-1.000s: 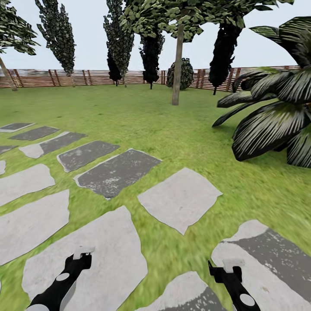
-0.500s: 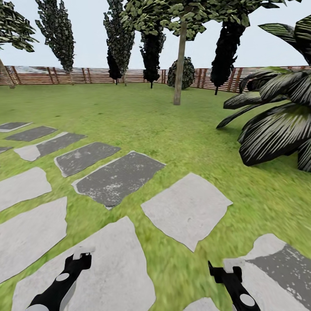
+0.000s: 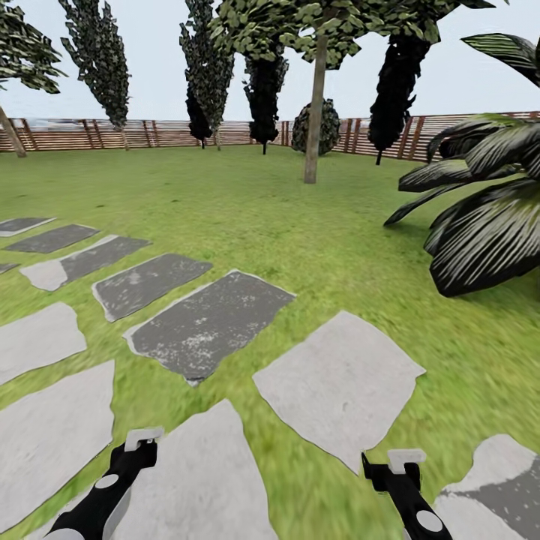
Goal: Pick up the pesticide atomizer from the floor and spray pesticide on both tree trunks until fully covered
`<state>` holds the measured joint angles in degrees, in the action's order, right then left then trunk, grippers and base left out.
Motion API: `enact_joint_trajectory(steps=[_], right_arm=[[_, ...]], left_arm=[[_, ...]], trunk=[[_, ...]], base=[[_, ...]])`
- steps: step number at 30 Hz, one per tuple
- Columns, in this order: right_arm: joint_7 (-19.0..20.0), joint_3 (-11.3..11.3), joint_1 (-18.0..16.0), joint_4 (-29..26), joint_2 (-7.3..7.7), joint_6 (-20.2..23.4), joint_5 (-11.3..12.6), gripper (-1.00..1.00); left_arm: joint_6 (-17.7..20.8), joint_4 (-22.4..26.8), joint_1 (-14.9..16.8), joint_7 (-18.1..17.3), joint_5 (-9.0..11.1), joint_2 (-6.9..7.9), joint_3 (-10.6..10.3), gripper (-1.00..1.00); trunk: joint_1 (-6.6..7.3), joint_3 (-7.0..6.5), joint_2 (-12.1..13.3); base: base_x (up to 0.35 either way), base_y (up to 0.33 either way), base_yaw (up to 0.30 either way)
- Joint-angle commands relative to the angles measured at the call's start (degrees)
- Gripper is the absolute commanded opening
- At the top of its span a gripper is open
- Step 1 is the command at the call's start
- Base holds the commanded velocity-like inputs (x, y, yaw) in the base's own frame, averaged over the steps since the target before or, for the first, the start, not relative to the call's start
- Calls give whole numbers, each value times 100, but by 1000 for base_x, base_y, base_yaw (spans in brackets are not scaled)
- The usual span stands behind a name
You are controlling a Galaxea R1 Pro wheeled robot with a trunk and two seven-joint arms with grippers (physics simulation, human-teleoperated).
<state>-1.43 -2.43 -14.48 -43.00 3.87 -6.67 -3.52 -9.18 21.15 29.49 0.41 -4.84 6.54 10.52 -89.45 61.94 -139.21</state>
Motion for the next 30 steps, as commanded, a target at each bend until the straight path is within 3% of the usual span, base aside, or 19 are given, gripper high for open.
enact_joint_trajectory(steps=[1, 30], right_arm=[[-15, -3, -2, 2, -1, -14, -37, 100], [-15, -3, -2, 10, -1, -18, -35, 100]], left_arm=[[-23, -6, 4, 3, -52, -3, 29, -100], [-23, -6, 4, 3, -52, -3, 29, -100]], trunk=[[-2, 5, -2], [-2, 5, -2]], base=[[324, 136, 0], [325, 113, -21]])
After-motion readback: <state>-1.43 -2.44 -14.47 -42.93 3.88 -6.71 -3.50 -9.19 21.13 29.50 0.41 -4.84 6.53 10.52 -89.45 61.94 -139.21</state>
